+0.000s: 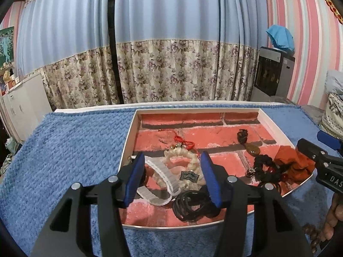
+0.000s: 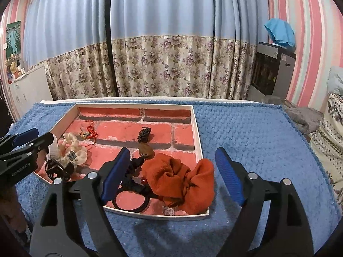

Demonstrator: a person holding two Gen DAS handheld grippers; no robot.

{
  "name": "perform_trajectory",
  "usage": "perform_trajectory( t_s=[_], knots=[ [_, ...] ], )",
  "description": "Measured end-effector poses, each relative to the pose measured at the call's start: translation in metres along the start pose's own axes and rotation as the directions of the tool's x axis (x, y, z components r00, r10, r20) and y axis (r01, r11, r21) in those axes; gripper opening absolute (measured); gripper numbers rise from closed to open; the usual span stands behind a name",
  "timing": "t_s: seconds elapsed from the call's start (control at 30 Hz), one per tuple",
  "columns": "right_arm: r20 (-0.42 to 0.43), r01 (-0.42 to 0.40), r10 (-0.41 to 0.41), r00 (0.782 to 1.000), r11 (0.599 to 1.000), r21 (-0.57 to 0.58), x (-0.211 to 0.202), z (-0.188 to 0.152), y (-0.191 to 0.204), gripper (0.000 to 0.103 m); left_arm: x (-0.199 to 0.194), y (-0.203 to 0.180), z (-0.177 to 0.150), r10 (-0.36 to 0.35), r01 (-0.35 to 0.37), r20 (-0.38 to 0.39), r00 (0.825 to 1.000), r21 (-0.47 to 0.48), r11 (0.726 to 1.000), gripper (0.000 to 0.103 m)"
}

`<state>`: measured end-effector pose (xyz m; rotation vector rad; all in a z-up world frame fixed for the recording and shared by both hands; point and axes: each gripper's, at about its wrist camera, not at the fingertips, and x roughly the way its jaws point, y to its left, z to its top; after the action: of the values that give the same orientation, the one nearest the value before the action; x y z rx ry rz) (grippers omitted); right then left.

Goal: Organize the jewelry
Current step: 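Grasp black leather cord bracelet with left tool while right tool approaches wooden bead bracelet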

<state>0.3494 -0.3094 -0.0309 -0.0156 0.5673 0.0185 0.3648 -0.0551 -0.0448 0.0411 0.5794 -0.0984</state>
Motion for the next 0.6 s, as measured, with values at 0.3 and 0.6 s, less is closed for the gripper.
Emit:
perform_trajectory(
  t_s=[0.3, 0.6],
  knots=[
    [0.049, 0.015, -0.015, 0.999, 1.0, 0.002, -0.031, 0.008, -0.003, 0.081, -0.022, 0.002, 0.006, 0.025, -0.025, 0.015, 1.0, 0.013, 1.0, 0.057],
    [0.076, 0.024, -0.023, 0.997, 0.999, -0.024, -0.06, -0.002, -0.005, 0.081, -0.067, 0.009, 0.005, 0.014, -0.013, 0.076, 0.997, -0.016, 1.0, 0.059]
  ],
)
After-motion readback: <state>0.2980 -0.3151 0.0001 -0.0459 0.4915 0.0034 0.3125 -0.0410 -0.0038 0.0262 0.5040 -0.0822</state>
